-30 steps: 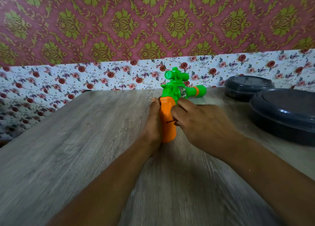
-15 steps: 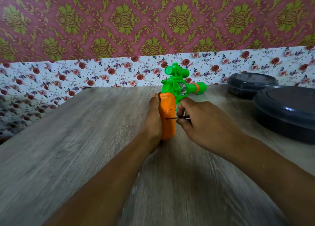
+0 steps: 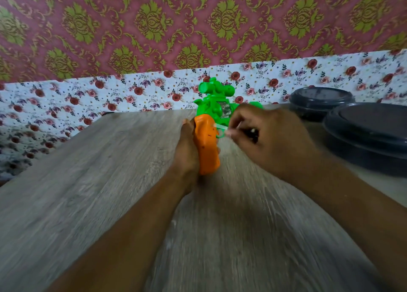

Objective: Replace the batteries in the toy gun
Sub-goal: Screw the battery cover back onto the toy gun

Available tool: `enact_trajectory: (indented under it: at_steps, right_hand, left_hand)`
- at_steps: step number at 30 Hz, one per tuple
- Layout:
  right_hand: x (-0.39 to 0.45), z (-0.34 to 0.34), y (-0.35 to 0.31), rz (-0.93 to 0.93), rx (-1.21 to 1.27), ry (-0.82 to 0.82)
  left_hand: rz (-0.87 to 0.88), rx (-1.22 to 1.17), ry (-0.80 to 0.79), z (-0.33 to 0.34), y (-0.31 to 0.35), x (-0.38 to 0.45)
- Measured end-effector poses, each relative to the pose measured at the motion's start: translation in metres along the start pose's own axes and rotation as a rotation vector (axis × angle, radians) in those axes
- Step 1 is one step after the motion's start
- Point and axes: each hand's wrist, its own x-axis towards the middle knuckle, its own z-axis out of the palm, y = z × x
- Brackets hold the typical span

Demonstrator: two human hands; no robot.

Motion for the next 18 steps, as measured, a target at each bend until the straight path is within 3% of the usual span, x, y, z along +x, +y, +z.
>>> enact_trajectory:
  at_steps: [3,9,18]
  right_hand:
    - [0.004,-0.006,0.004,0.126,0.199,0.103]
    - [0.0,0.013,-0.001,0.168,0.429,-0.069]
    - [-0.004,0.024,0.001,-0.011,0.305,-0.074]
  left_hand:
    - [0.002,-0.035,0.075,-0.007,0.002,0.003]
    - [0.039,0.015,0.059,-0.004,-0.001,0.005]
    - [0.067,0.073,0.017,-0.007,-0.007,0.011]
